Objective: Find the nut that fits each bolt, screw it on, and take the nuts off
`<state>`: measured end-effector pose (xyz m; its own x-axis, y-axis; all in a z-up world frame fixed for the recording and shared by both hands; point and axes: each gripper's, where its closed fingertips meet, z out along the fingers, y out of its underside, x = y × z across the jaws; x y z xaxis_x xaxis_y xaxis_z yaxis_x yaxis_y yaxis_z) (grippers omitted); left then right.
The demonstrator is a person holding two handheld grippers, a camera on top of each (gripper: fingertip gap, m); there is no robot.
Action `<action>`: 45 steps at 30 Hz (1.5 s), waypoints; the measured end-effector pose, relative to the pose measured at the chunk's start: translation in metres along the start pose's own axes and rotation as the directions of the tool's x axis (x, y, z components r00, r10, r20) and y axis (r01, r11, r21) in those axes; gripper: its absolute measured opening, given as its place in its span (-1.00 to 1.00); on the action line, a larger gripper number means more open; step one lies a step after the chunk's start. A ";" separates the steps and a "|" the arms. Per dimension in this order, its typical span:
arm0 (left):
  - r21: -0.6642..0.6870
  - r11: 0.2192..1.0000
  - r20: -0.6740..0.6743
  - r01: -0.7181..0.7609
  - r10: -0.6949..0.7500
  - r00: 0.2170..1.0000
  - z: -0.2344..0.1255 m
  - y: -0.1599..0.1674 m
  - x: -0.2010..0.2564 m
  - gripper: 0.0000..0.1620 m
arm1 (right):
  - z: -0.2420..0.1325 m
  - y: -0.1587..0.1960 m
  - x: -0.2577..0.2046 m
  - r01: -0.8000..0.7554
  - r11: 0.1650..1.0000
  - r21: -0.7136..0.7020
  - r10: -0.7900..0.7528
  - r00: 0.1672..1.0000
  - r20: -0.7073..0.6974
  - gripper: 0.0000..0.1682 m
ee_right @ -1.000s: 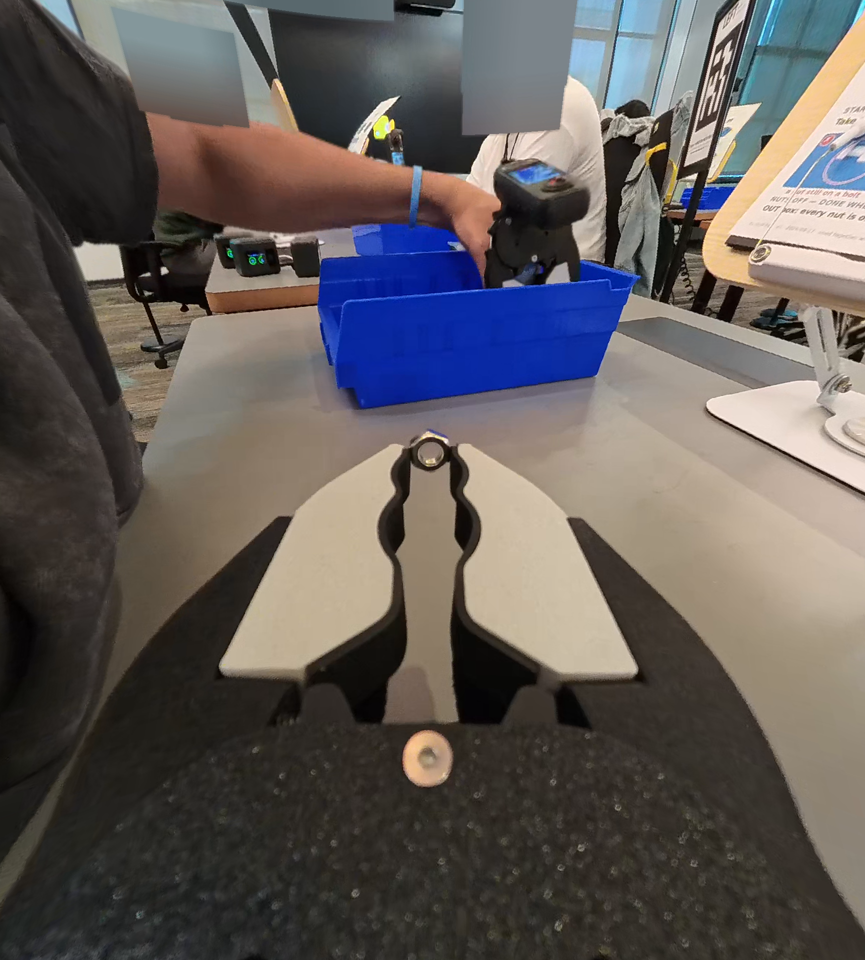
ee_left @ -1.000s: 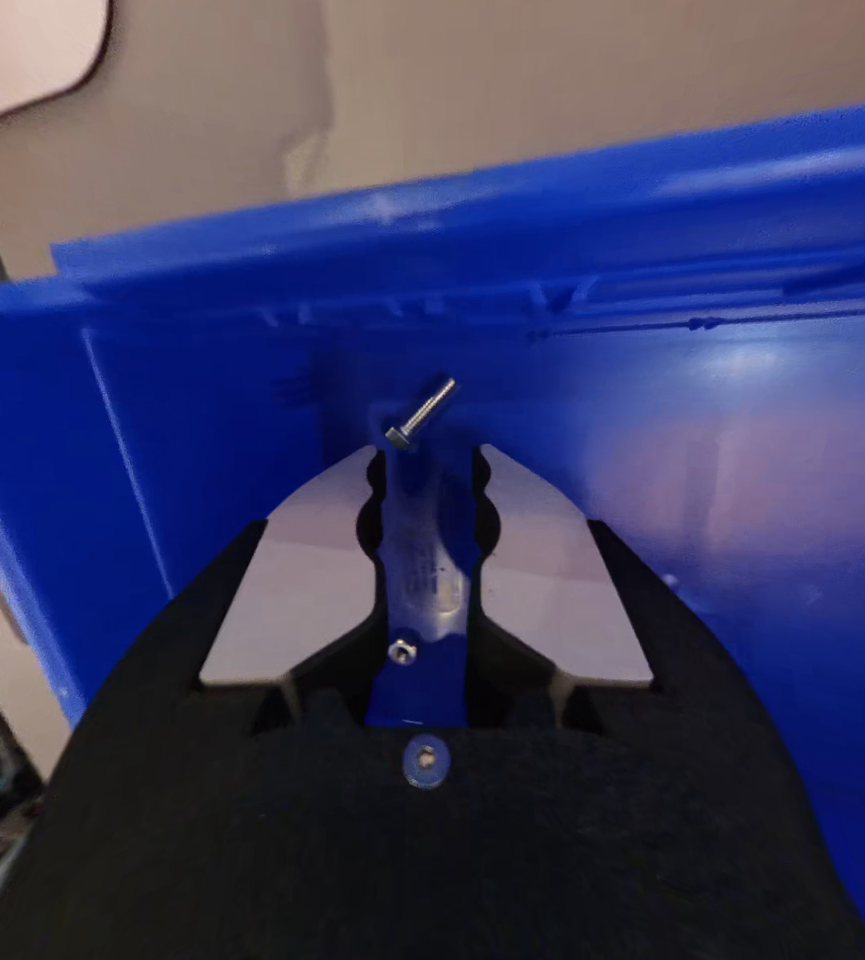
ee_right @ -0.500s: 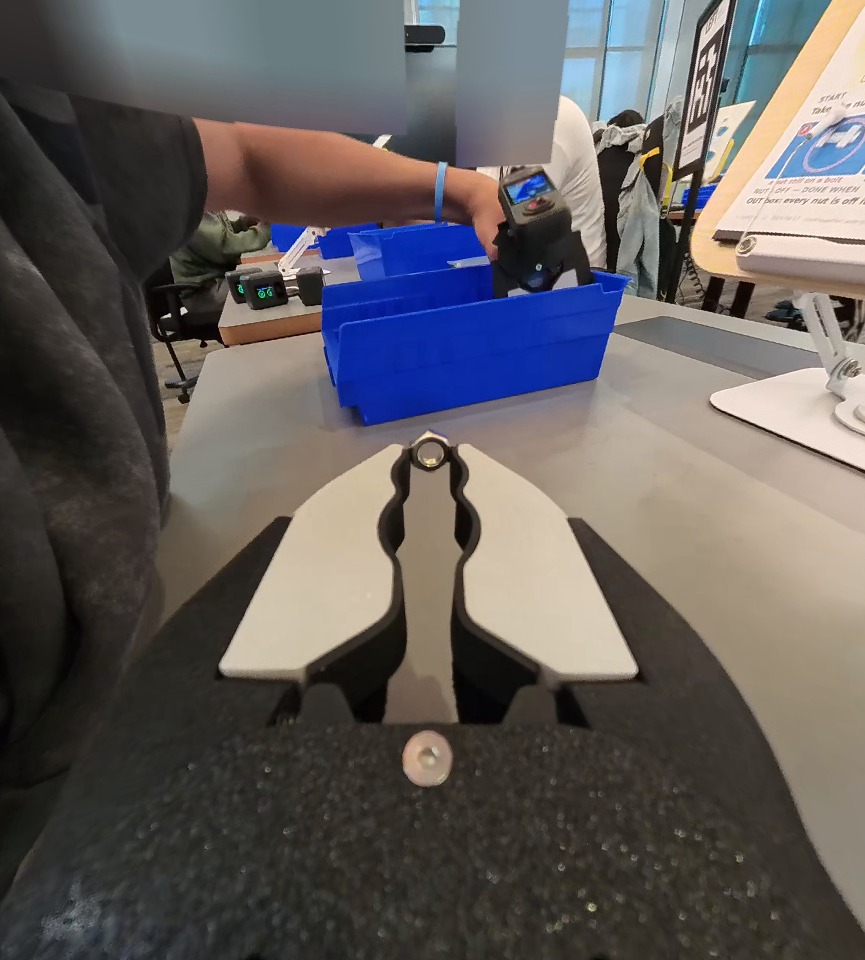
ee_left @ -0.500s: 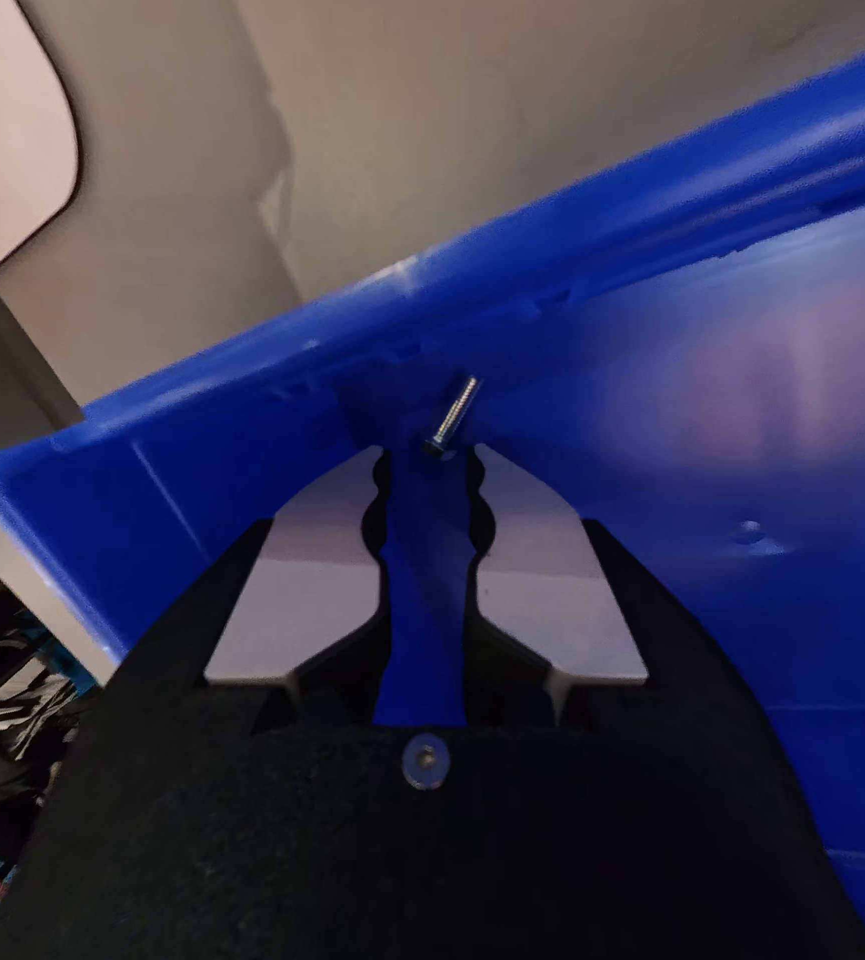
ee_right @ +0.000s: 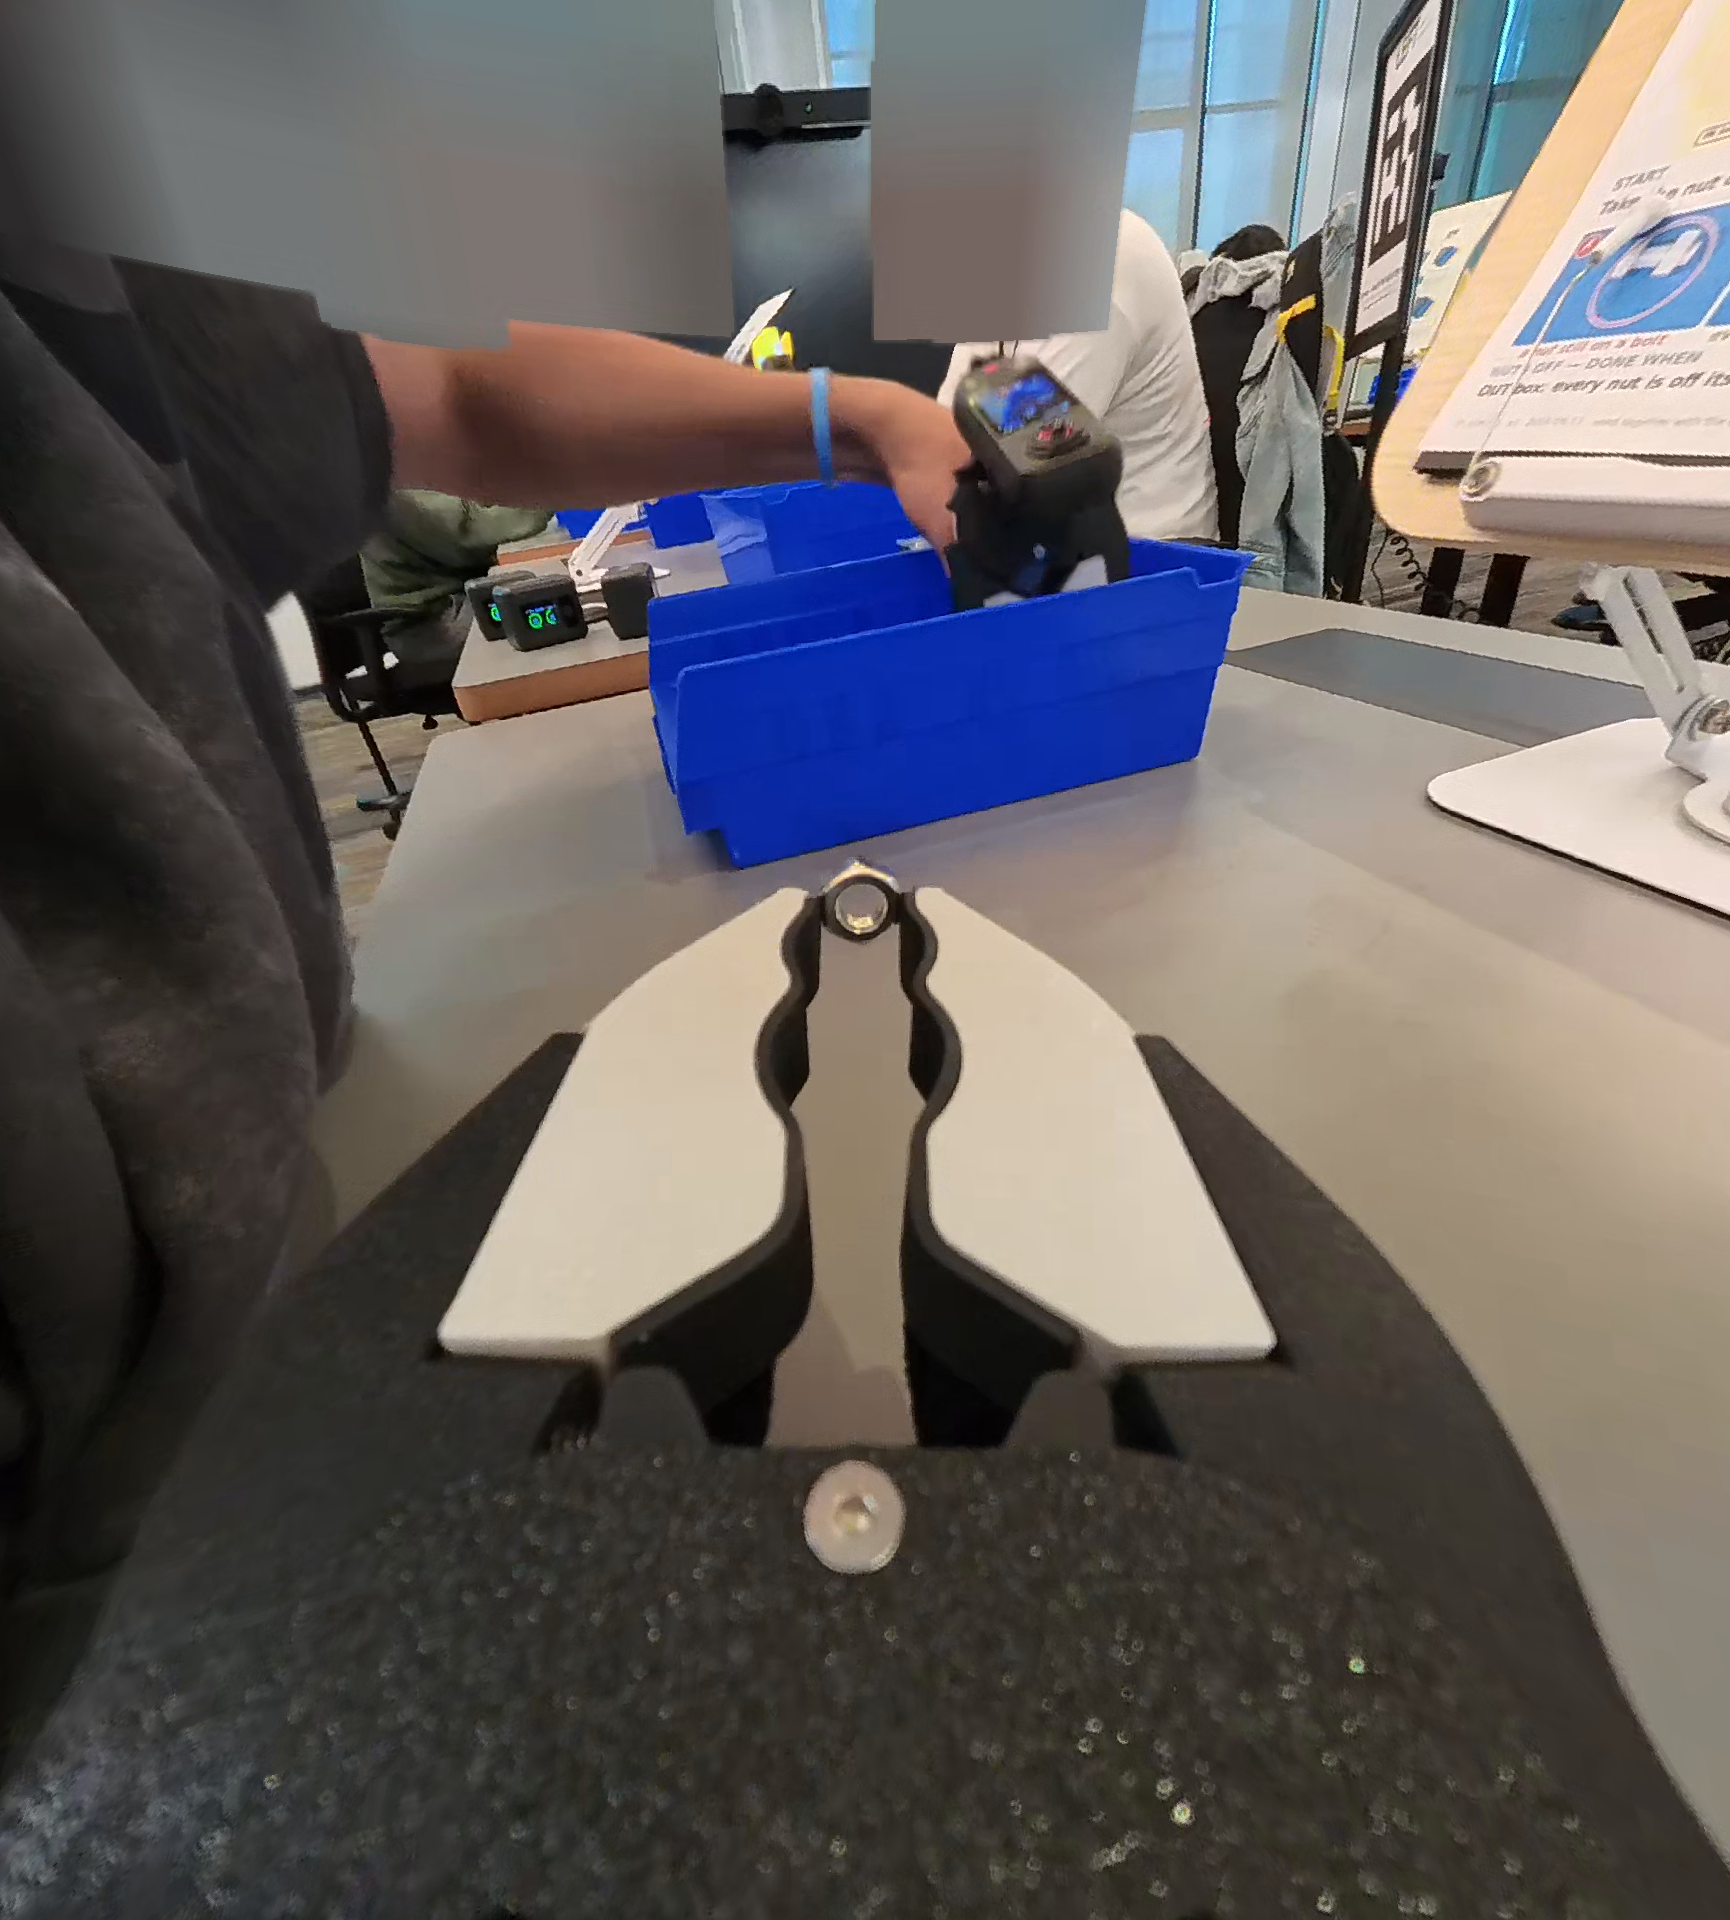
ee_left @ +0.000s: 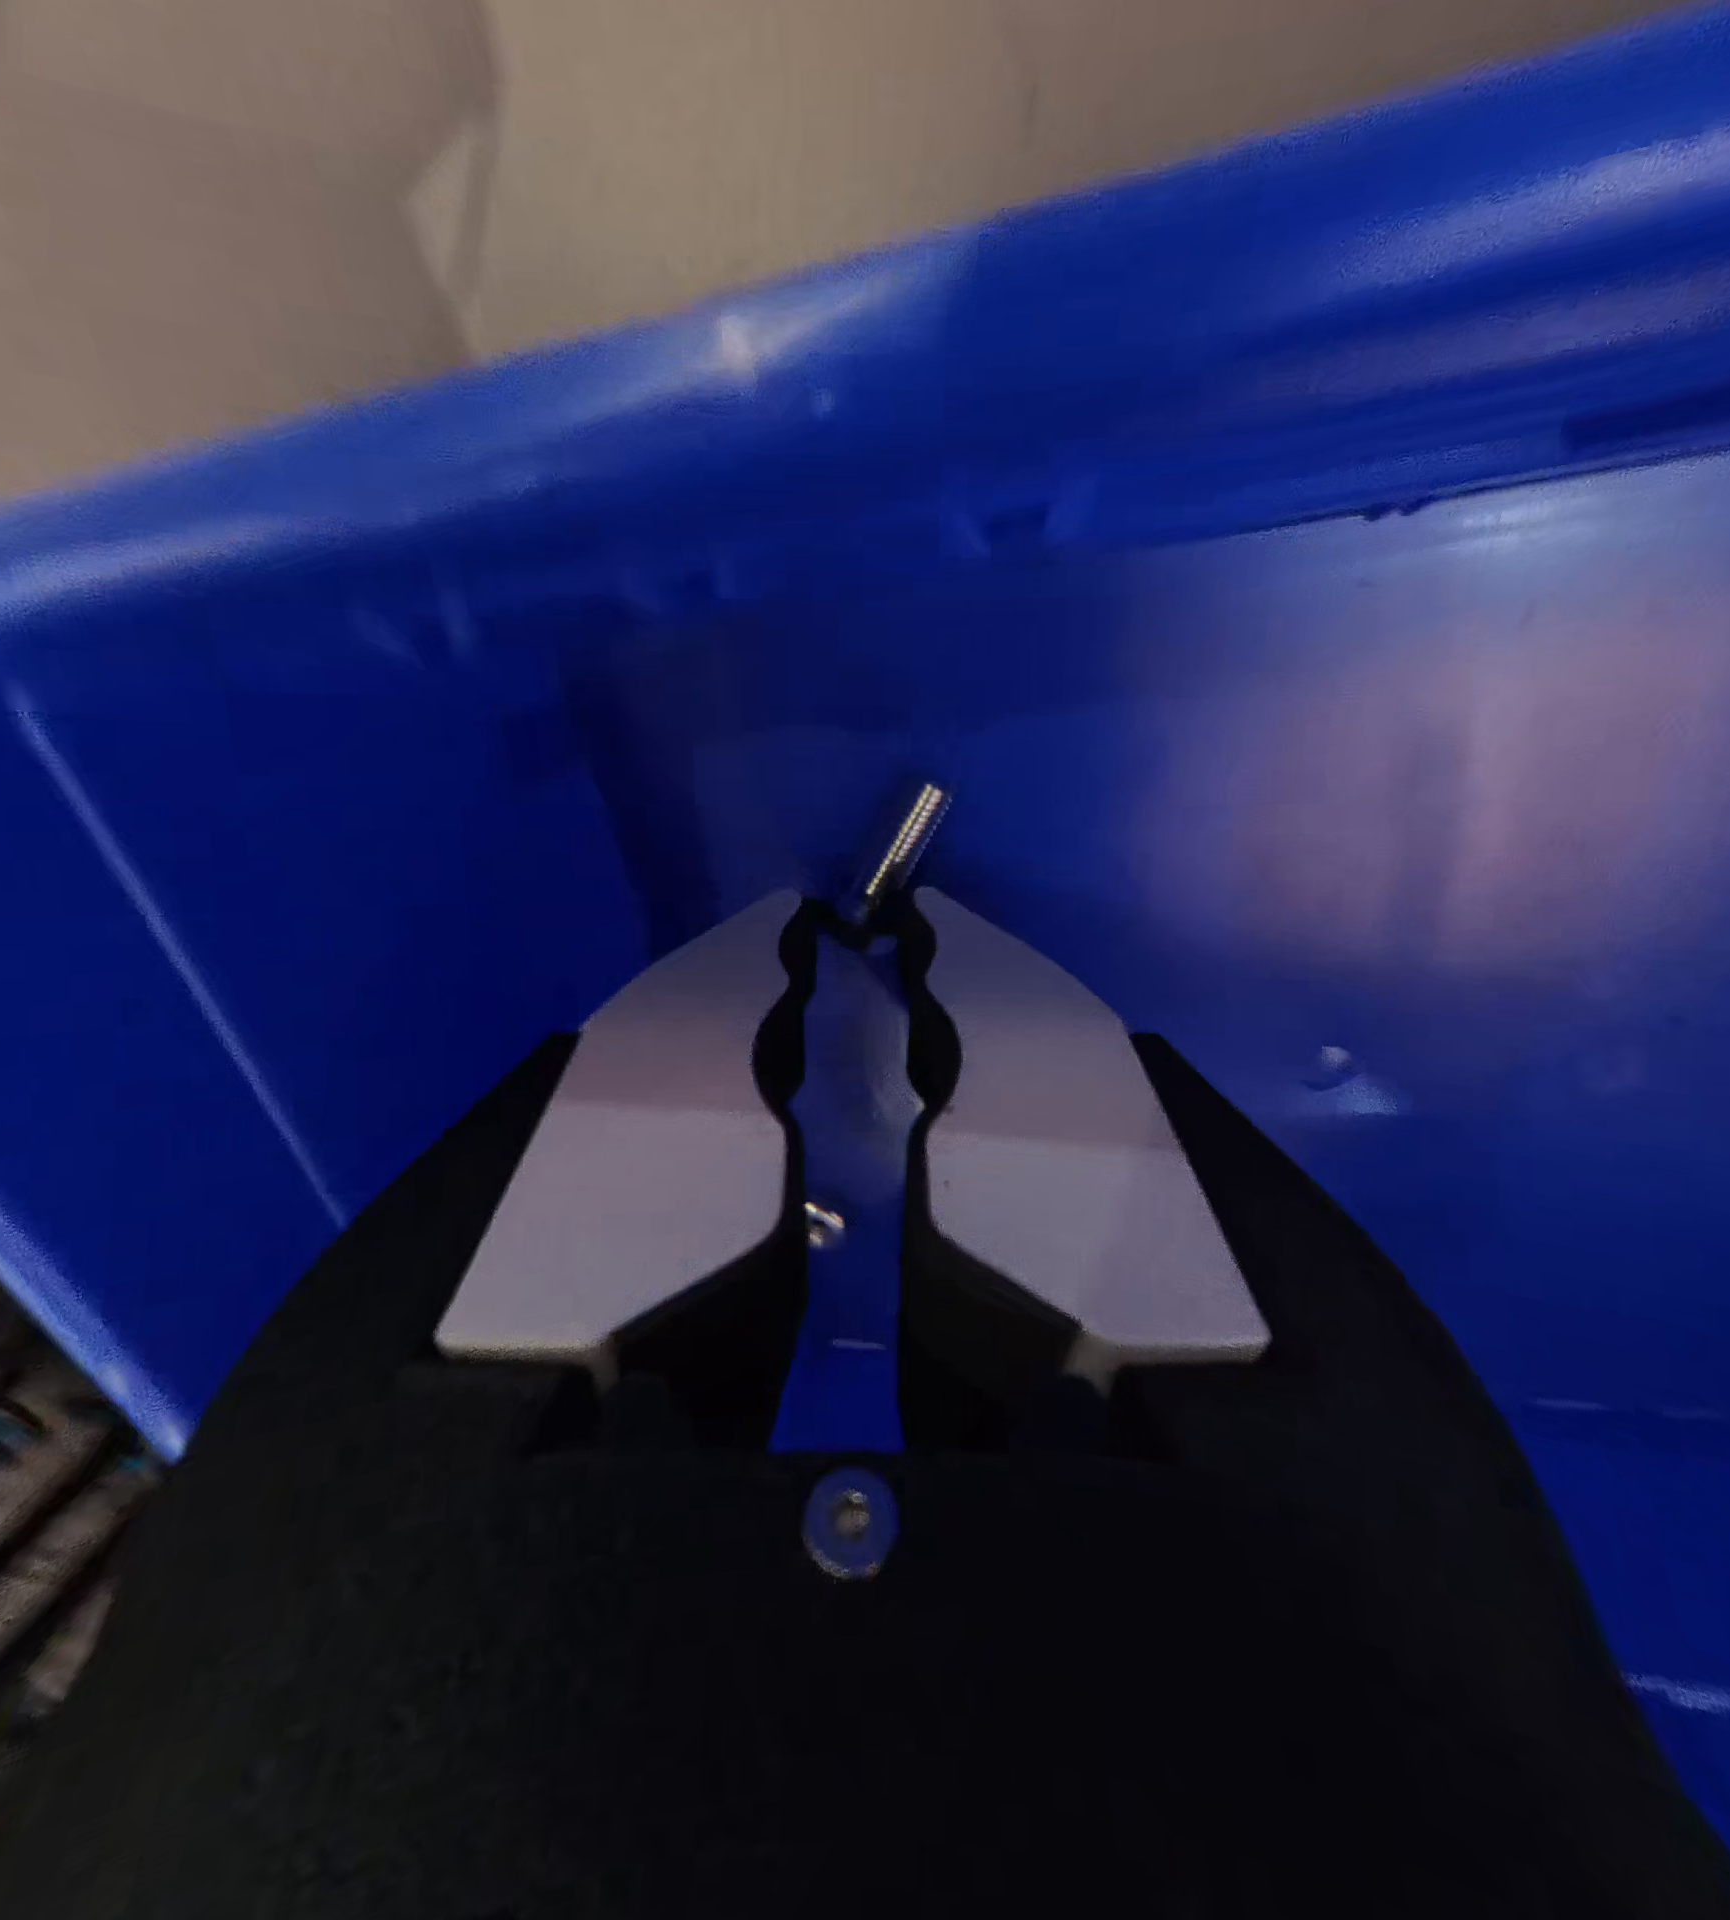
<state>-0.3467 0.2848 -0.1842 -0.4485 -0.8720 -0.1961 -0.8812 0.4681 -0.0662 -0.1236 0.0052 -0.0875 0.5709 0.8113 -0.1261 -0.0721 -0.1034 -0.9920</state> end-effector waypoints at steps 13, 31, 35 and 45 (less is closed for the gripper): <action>0.534 0.636 0.017 0.557 -0.667 0.745 -0.138 -0.088 0.058 -0.83 | 0.010 0.002 -0.008 0.061 0.995 -0.074 -0.060 0.998 0.015 -0.83; 0.336 0.727 -0.493 0.599 -0.407 0.769 -0.100 -0.305 0.172 -0.82 | -0.008 0.008 -0.047 0.535 0.838 -0.105 -0.511 0.838 0.192 -0.83; 0.312 0.768 -0.550 0.559 -0.334 0.766 -0.097 -0.314 0.183 -0.83 | -0.012 0.010 -0.054 0.565 0.818 -0.107 -0.534 0.815 0.225 -0.83; 0.276 0.795 -0.651 0.540 -0.259 0.714 -0.086 -0.320 0.191 -0.83 | -0.010 0.022 -0.056 0.675 0.720 -0.163 -0.635 0.735 0.240 -0.83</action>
<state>-0.1631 -0.0441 -0.1162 -0.1892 -0.8367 0.5139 -0.9014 -0.0595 -0.4288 -0.1484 -0.0482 -0.1026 0.2694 0.7996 0.5367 0.4666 0.3791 -0.7991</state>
